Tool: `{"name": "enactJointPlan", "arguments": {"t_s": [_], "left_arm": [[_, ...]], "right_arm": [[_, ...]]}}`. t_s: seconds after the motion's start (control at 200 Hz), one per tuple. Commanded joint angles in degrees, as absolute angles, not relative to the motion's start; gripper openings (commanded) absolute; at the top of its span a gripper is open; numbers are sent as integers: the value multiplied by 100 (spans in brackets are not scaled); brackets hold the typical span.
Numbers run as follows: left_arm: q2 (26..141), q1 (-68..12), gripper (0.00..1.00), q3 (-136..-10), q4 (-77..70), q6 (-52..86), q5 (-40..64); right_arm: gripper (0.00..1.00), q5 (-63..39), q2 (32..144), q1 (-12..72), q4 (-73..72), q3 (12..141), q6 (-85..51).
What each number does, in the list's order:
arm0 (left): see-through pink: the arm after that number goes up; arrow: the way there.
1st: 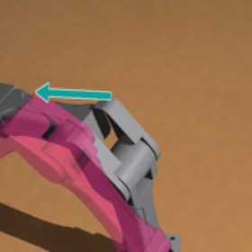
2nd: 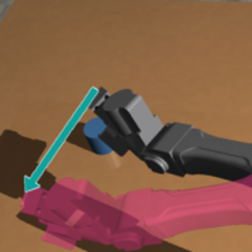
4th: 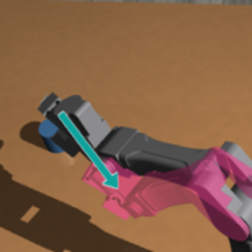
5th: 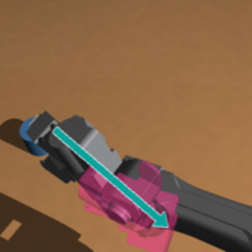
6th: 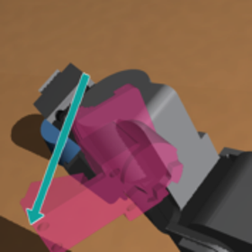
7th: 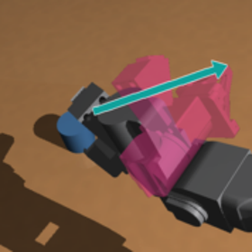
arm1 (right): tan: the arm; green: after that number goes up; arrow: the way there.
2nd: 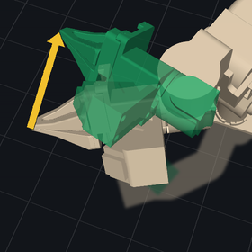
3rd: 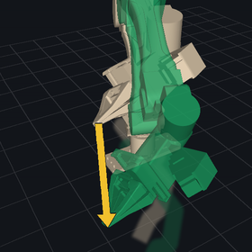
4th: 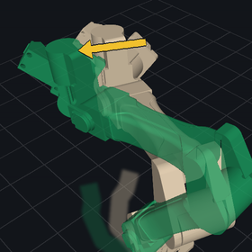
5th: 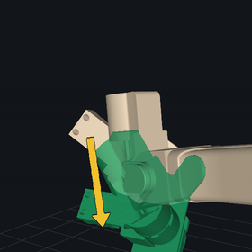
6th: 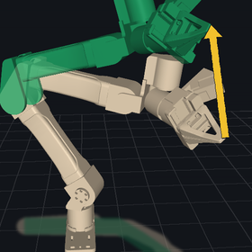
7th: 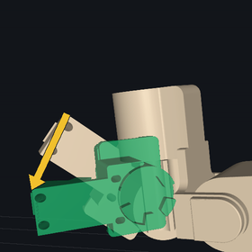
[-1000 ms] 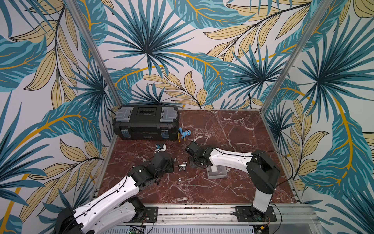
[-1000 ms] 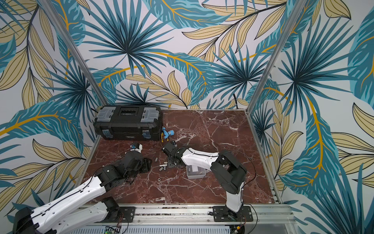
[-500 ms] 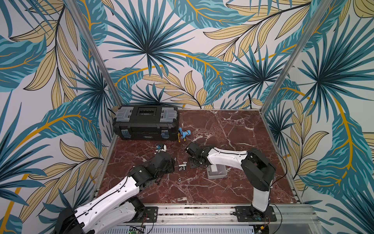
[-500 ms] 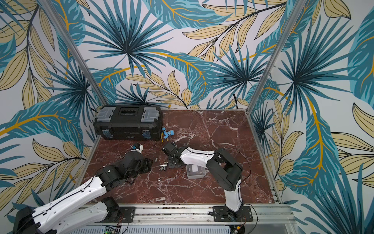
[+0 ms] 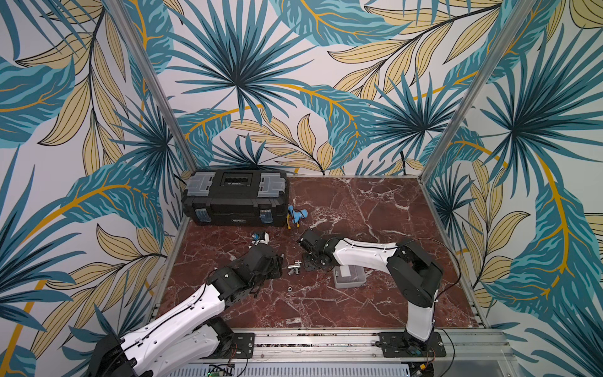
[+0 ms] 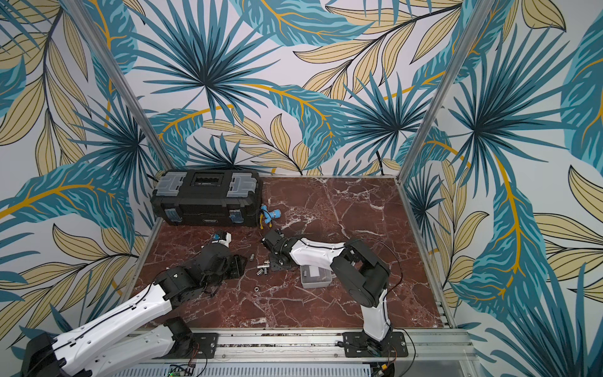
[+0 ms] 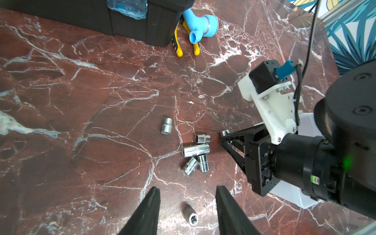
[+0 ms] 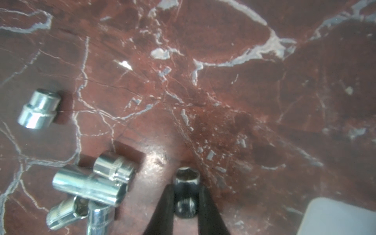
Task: Put the socket on the desktop into the storage box
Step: Pick up the socket head at the center of the board.
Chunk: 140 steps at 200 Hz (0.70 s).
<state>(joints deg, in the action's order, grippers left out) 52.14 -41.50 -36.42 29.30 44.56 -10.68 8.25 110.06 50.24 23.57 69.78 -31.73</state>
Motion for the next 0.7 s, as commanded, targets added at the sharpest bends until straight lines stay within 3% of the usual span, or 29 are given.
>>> {"name": "enactJointPlan", "arguments": {"t_s": [0.0,0.225,0.466,0.696], "left_arm": [[5131,-4099,50,-3478,2525,4430,-735],[4770,-4034,60,-3267,1093,4500,808],[4985,-4032,65,-3252,-86,4975,2116],[5149,-4034,66,-3408,-411,5374,2655]], "right_arm": [[1,981,10612,5259,2387,6671,-3191],[0,1992,8852,6123,2251,6035,-3413],[0,1373,7107,6282,884,4687,-3453],[0,1043,6508,6284,834,4434,-3232]]}}
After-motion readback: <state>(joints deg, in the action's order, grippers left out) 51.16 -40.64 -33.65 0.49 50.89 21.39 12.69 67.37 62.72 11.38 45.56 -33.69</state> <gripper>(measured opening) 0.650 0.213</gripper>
